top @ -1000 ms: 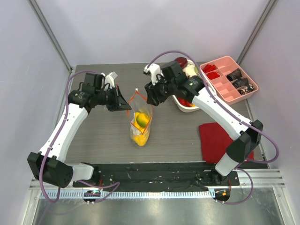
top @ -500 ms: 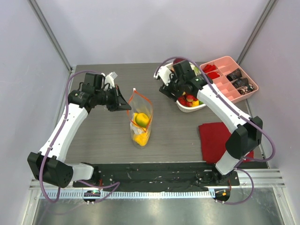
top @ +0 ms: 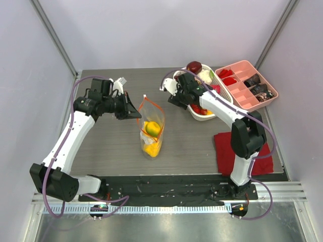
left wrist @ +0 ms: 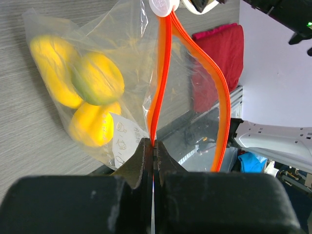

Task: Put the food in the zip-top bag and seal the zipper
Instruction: Pick up the fake fruit from the bin.

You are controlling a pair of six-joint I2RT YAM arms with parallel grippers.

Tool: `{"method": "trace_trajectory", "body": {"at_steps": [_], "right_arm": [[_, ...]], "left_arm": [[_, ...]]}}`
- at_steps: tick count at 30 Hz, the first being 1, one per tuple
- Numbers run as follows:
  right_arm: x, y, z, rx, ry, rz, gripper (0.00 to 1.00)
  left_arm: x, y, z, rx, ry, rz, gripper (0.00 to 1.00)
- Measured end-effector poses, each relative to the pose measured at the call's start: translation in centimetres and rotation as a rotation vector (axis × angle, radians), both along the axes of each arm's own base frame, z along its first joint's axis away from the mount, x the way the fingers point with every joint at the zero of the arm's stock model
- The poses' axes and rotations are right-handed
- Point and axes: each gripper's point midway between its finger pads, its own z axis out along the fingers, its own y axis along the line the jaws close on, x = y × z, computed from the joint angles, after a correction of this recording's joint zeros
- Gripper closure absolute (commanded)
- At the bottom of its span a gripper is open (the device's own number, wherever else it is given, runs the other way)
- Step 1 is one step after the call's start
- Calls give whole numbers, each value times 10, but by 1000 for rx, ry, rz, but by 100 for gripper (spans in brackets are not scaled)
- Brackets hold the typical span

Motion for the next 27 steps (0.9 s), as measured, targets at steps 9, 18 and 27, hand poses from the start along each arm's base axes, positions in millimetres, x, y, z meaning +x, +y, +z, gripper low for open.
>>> {"method": "trace_trajectory", "body": {"at_steps": [9,18,27], "right_arm": [[23,-4,-29,-88,-56,-1,28],[35,-7,-36,-127,-100,-9,57],[35,-4,-36,-100,-97,-16,87]], "left_arm": [[1,0,0,-1,2,0,100],[4,-1,-3,0,4,0,100],[5,-1,-3,-1,2,0,100]]}}
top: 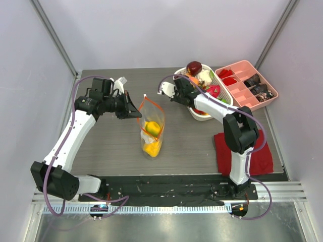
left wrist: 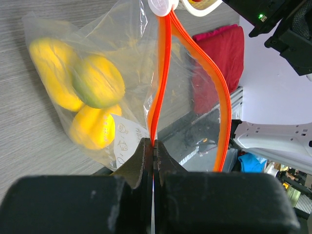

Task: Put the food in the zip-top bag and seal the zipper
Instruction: Pick up the fake fruit from the bin.

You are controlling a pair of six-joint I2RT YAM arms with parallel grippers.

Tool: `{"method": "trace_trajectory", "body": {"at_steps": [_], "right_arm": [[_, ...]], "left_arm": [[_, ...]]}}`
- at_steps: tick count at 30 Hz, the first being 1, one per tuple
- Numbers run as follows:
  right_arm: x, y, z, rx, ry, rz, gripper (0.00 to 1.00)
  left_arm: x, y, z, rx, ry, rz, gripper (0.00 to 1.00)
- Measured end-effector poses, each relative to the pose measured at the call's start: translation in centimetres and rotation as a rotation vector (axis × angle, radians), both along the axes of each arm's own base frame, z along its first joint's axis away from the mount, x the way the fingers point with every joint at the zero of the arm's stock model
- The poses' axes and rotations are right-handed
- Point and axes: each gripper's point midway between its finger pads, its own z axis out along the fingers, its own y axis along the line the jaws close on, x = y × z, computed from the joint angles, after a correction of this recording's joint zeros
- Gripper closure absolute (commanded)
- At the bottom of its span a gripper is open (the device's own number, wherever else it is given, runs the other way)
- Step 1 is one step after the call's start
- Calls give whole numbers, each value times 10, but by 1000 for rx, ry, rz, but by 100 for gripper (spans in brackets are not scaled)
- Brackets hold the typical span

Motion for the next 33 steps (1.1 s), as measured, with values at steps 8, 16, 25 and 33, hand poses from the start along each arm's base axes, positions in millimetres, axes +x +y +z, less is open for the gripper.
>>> {"method": "trace_trajectory", "body": {"at_steps": [8,16,25,33], "right_arm": [[3,-4,10,31,-9,-10,99],[5,-12,25,72,-13,-27,99],[11,-32,89,170,-109,-91,99],[4,-50,148,262,-212,-133,99]], "left_arm": [[0,0,0,0,1,0,100],[0,0,-1,0,3,0,100],[0,-1,0,-4,4,-4,100],[0,-1,0,-4,5,-4,100]]}}
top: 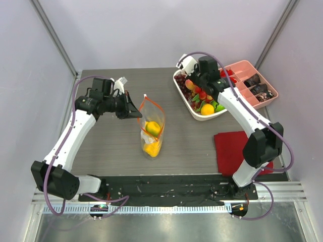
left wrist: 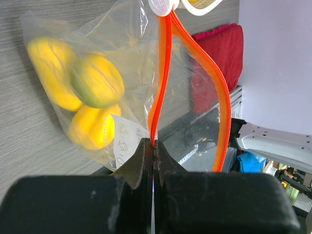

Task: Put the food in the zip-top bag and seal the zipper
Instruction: Pick up the fake fruit from the bin, then place the fake fruit in the zipper food storage bag.

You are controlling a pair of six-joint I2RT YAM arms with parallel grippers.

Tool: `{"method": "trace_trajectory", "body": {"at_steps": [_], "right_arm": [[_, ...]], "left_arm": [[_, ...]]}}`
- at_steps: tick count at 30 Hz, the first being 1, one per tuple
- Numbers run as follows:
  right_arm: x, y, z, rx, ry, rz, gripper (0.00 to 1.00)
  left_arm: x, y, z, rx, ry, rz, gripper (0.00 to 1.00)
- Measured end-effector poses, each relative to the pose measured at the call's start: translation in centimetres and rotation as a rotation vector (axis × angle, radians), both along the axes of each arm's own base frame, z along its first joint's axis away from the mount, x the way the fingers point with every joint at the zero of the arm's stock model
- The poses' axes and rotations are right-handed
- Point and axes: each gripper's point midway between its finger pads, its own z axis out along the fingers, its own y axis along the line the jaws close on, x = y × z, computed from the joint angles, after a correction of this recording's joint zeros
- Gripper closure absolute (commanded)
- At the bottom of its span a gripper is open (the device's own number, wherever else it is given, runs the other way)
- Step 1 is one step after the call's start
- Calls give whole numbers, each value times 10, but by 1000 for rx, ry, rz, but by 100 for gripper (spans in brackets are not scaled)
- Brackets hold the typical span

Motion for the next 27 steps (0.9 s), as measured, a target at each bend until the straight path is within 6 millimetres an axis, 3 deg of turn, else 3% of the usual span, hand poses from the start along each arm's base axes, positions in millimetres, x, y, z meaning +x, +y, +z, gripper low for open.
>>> {"method": "trace_trajectory", "body": {"at_steps": [9,15,21,27], "right_arm": [[-12,-8,48,165,-56,-37,99],[-32,10,118,392,-101,24,99],[-81,48,201,686,-106,205,99],[-158,111,240,857,-13,455,99]], "left_arm": [[1,0,-2,0,7,-1,100],[1,-2,-5,-3,23,-8,100],[2,-4,-4,-14,26,-6,100],[2,-6,-2,-33,30,-12,100]]}}
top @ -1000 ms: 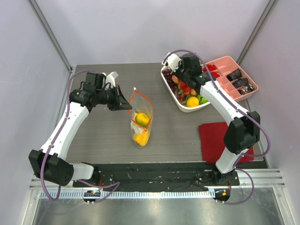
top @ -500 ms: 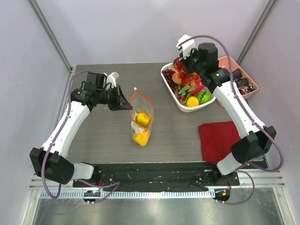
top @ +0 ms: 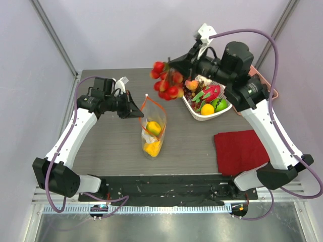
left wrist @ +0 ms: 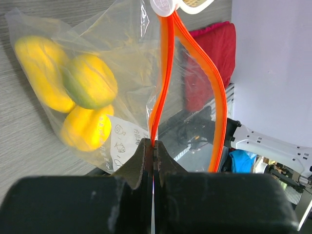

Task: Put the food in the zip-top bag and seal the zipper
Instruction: Place the fake fruit in the zipper food storage bag.

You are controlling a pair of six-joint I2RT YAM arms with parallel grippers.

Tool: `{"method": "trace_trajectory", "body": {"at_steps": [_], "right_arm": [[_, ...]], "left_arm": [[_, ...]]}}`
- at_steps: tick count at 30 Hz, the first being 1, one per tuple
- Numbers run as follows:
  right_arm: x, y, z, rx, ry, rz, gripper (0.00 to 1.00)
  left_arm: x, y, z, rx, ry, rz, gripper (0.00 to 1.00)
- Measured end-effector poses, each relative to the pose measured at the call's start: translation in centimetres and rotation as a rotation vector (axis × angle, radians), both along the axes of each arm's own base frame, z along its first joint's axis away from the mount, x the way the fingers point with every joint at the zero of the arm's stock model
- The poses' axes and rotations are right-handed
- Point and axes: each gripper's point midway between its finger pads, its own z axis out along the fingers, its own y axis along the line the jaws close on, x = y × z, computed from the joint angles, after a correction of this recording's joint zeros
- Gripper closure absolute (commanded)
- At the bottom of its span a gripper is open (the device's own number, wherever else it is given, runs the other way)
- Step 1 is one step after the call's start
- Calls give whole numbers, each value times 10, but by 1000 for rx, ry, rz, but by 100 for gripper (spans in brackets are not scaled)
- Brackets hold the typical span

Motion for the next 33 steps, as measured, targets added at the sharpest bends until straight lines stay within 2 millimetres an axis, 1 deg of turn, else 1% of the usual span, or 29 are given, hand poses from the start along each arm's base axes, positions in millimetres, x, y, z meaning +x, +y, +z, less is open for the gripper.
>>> {"method": "trace_trajectory", "body": {"at_steps": [3,5,7,9,12,18,20,23,25,27,30,33], "right_arm": [[-35,34,4,54,33,140,99],[-47,48,0,81,71,196,99],[-51,56,-8,106,129,227,99],[-50,61,-19,121,177,236,99],[-45,69,-47,124,253,239,99],[-39,76,-114,92,421,222,99],[-37,76,-125,75,437,208,99],[-35,73,-130,42,404,193,99],[-38,72,-132,5,364,188,99],[-45,71,-135,-50,304,184,99],[-64,72,-140,-134,218,207,99],[-76,73,-142,-197,150,221,99]], "left_arm": [[0,-1,1,-9,-1,-5,100],[0,-2,2,-14,-2,-10,100],[-1,-3,3,-19,-1,-11,100],[-1,-3,4,-22,-2,-13,100],[-1,-4,5,-30,-6,-18,100],[-1,-7,8,-50,-5,-22,100],[-1,-7,8,-51,-4,-22,100],[-1,-7,9,-51,-4,-22,100],[-1,-7,9,-52,-3,-22,100],[-1,-7,9,-54,-3,-22,100],[-1,-7,9,-55,-2,-23,100],[-2,-8,9,-57,-1,-25,100]]}}
